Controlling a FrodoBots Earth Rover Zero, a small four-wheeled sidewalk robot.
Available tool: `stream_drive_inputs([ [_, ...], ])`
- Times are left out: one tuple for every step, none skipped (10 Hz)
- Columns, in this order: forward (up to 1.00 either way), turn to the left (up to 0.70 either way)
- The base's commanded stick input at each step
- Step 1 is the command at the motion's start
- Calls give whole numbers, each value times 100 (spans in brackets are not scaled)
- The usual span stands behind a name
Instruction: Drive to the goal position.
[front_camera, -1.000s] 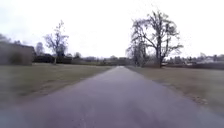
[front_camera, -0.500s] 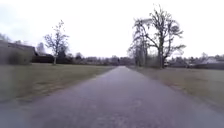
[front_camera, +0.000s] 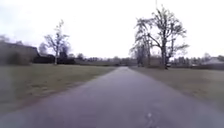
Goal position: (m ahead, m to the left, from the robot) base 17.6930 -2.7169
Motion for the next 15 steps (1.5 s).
stream_drive_inputs([
  [100, 0],
  [100, 0],
  [100, 0],
  [100, 0],
  [100, 0],
  [100, 0],
  [100, 0],
  [100, 0],
  [100, 0],
  [100, 0],
  [100, 0],
  [100, 0],
  [100, 0],
  [100, 0],
  [100, 0],
])
